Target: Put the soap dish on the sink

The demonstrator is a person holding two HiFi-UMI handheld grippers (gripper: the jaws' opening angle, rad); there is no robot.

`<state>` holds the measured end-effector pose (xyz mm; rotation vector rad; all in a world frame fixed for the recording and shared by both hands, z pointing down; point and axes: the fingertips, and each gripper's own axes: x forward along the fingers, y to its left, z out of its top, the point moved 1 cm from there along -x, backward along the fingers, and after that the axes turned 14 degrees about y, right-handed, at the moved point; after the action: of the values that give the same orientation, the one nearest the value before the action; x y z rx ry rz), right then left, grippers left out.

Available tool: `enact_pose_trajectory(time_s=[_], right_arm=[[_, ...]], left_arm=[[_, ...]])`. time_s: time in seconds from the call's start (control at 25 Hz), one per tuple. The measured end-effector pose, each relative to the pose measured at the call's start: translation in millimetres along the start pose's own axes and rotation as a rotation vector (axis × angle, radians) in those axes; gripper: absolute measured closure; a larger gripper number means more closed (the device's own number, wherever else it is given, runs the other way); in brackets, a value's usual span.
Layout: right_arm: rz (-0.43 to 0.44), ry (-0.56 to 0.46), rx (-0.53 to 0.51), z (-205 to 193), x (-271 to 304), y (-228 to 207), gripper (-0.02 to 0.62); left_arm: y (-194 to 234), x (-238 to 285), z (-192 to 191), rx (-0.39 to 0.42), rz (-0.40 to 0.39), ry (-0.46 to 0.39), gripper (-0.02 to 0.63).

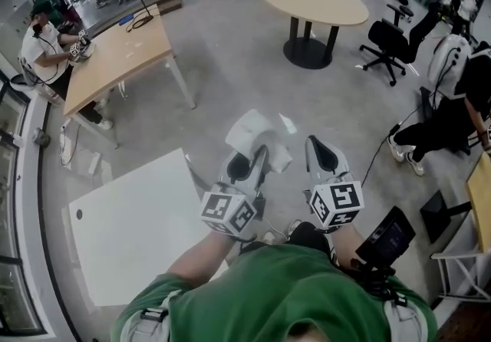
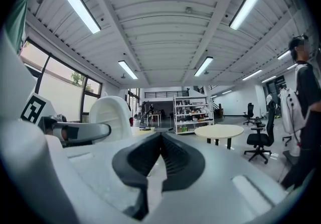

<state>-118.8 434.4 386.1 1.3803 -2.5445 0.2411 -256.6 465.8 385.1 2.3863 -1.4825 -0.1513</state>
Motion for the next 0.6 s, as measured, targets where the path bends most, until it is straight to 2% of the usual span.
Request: enact_pose_trajectory(time_s=[0.4, 0.6], right_arm=[[0.001, -0.003, 0.004, 6.0, 32.3, -21.7, 0.594], [0.016, -0.017, 0.004, 17.3, 51.5, -48.8, 0.594]], left_arm=[[16.5, 36.0, 3.9, 0.008, 0.001, 0.019, 0.456], [16.7, 71.9, 7.2, 0.018, 0.008, 0.032, 0.456]])
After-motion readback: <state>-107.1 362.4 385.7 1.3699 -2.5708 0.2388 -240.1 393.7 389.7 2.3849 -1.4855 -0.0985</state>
